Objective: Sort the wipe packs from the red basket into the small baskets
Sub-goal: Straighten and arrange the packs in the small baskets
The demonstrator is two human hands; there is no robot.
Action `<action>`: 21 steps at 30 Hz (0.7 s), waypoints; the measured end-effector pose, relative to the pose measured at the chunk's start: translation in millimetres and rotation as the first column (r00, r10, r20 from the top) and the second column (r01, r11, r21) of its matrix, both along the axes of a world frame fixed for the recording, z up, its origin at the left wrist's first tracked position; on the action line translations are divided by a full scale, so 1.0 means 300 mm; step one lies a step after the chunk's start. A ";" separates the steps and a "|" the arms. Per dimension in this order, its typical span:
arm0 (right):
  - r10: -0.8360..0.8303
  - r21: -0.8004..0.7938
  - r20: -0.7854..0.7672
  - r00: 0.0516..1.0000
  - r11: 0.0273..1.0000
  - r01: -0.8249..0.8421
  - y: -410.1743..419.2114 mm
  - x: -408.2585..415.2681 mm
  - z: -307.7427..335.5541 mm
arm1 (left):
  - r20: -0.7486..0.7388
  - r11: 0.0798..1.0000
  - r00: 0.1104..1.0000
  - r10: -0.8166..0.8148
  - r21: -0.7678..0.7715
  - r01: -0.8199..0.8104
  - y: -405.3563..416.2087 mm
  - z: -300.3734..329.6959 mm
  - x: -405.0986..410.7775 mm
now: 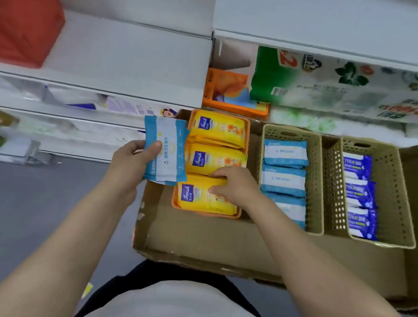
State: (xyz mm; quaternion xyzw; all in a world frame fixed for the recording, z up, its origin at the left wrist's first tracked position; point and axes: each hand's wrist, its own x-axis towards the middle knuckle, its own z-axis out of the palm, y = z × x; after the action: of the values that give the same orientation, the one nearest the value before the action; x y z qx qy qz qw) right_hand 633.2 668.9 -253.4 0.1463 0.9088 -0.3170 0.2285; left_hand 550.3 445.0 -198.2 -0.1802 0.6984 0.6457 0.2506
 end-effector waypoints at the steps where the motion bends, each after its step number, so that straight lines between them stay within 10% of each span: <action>1: 0.001 0.066 -0.033 0.999 0.998 0.001 -0.012 0.005 -0.007 | 0.005 1.000 1.000 0.011 -0.012 -0.011 -0.011 0.000 0.008; 14: -0.104 0.298 -0.095 0.990 0.946 0.128 -0.062 0.043 -0.020 | 0.047 0.973 0.972 -0.232 0.032 0.230 -0.008 -0.038 0.022; 17: -0.549 -0.059 -0.249 0.798 0.831 0.553 -0.070 0.020 0.066 | 0.043 0.943 0.945 -0.325 0.086 0.321 0.016 -0.032 0.006; 21: -0.681 -0.582 0.191 0.707 0.502 0.640 -0.041 -0.009 0.194 | 0.035 0.912 0.921 -0.387 0.166 0.376 0.100 -0.013 0.008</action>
State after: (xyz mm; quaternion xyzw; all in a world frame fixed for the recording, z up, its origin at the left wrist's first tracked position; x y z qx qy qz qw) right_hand 630.6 656.6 -195.2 0.3896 0.6364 -0.6589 0.0953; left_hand 552.6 475.0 -202.2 -0.0419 0.6587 0.6304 0.4086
